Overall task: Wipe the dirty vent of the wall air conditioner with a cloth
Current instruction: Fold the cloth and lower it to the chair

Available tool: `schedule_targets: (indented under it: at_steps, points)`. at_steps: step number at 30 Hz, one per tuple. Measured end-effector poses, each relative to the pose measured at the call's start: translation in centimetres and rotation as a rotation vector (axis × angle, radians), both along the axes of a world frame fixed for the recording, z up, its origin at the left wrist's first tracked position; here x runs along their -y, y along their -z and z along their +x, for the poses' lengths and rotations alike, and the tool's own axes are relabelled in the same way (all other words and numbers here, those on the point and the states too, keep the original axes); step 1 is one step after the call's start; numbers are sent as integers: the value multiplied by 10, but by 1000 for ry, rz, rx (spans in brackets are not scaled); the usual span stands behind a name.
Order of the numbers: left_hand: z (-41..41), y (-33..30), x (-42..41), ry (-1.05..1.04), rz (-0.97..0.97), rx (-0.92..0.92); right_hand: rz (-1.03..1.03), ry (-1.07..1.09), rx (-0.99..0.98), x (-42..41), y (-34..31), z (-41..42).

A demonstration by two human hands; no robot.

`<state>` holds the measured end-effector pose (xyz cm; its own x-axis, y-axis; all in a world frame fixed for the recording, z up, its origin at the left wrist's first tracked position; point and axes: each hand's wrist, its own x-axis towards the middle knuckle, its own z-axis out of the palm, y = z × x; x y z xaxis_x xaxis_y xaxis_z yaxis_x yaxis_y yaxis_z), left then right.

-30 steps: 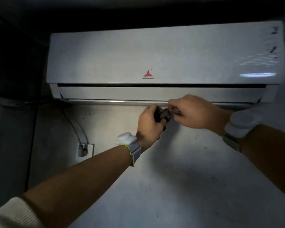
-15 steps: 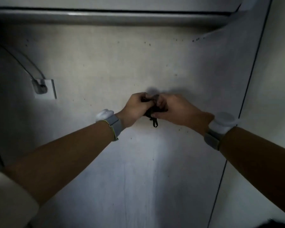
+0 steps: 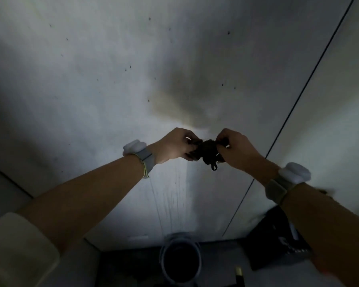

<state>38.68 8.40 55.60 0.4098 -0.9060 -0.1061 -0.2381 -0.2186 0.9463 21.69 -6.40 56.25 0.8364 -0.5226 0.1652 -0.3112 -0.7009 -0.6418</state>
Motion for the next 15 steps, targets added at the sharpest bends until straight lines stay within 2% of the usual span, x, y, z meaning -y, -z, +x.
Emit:
schedule_targets:
  at_steps: [5,10,12,15]
  points:
    - [-30,80,10,108,194,-62,124,68,-109,8,75,-31]
    - [-60,150,20,159,311,-47,370,141,-226,11,139,-72]
    - [-68,174,22,171,350,-121,472,171,-259,9,164,-93]
    - [-81,211,22,204,439,-213,512,280,-308,2,209,-125]
